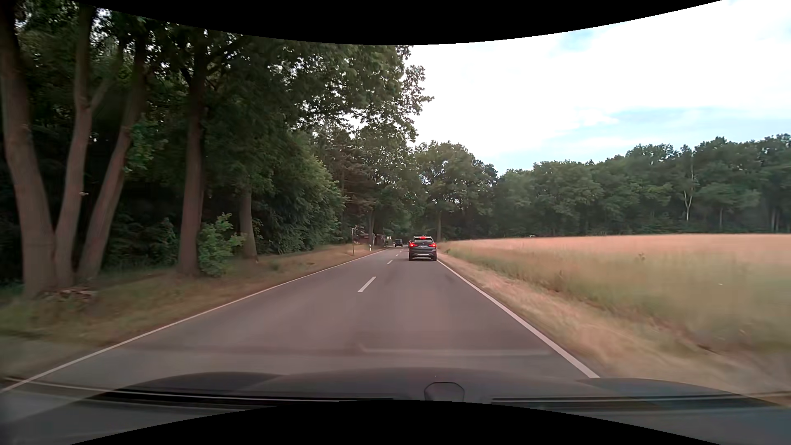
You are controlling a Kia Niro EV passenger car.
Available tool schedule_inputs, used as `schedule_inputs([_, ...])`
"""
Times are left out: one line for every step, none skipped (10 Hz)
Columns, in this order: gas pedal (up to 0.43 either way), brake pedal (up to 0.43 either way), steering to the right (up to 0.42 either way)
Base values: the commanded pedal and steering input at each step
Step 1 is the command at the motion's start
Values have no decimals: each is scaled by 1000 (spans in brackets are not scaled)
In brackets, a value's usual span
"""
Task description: Follow the waypoints while adhering to traffic rules and regulations
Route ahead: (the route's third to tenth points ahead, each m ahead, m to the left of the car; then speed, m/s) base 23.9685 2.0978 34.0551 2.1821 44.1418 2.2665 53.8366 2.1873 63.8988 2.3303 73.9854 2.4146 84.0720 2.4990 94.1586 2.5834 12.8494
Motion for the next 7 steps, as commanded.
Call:
schedule_inputs([0,226,-2])
schedule_inputs([0,226,-3])
schedule_inputs([0,226,-4])
schedule_inputs([0,226,-4])
schedule_inputs([0,226,-4])
schedule_inputs([0,226,-4])
schedule_inputs([0,226,-4])
